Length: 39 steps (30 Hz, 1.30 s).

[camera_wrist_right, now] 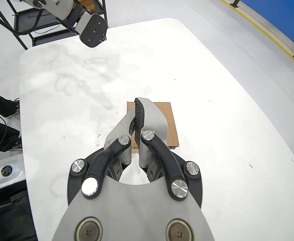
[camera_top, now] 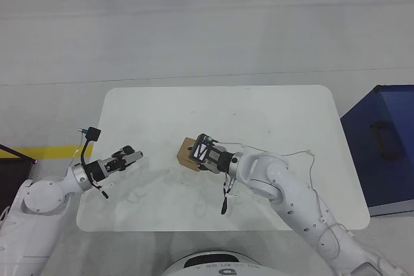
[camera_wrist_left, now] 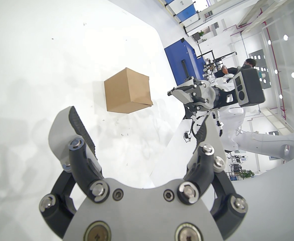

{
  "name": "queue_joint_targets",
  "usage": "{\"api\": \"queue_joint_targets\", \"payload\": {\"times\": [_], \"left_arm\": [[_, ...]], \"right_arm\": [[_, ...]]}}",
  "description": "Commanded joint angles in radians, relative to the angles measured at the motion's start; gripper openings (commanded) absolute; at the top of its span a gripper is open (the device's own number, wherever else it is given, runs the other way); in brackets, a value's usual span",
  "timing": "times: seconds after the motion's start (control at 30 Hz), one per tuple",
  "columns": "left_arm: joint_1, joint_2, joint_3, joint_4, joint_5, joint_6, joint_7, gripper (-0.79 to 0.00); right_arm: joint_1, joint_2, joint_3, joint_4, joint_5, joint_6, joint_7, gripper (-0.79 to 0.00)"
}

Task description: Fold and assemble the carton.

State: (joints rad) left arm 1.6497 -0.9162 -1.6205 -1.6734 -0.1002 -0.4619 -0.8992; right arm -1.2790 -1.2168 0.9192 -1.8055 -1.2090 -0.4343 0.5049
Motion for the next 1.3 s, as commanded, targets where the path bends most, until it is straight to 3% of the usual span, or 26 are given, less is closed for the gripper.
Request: {"api": "queue_joint_targets", "payload": {"times": [0.0, 0.37, 0.4, 0.47, 0.5, 0.53, 0.8, 1.27], "left_arm": [[0.0, 0.0, 0.0, 0.0, 0.0, 0.0, 0.0, 0.0], [0.0, 0.0, 0.0, 0.0, 0.0, 0.0, 0.0, 0.0], [0.0, 0.0, 0.0, 0.0, 0.0, 0.0, 0.0, 0.0], [0.0, 0.0, 0.0, 0.0, 0.0, 0.0, 0.0, 0.0], [0.0, 0.0, 0.0, 0.0, 0.0, 0.0, 0.0, 0.0], [0.0, 0.0, 0.0, 0.0, 0.0, 0.0, 0.0, 0.0], [0.0, 0.0, 0.0, 0.0, 0.0, 0.0, 0.0, 0.0], [0.0, 0.0, 0.0, 0.0, 0.0, 0.0, 0.0, 0.0]], "right_arm": [[0.0, 0.0, 0.0, 0.0, 0.0, 0.0, 0.0, -0.785], [0.0, 0.0, 0.0, 0.0, 0.0, 0.0, 0.0, -0.785], [0.0, 0.0, 0.003, 0.002, -0.003, 0.01, -0.004, 0.0], [-0.01, -0.001, 0.009, 0.004, 0.024, 0.004, -0.064, 0.0], [-0.01, 0.001, 0.036, 0.036, 0.043, 0.007, -0.103, -0.299], [-0.01, 0.003, 0.054, 0.055, 0.046, 0.016, -0.13, -0.785], [0.027, 0.001, 0.078, 0.17, 0.154, -0.063, -0.193, -0.785], [0.163, -0.036, -0.022, 0.328, 0.257, -0.068, -0.107, -0.785]]}}
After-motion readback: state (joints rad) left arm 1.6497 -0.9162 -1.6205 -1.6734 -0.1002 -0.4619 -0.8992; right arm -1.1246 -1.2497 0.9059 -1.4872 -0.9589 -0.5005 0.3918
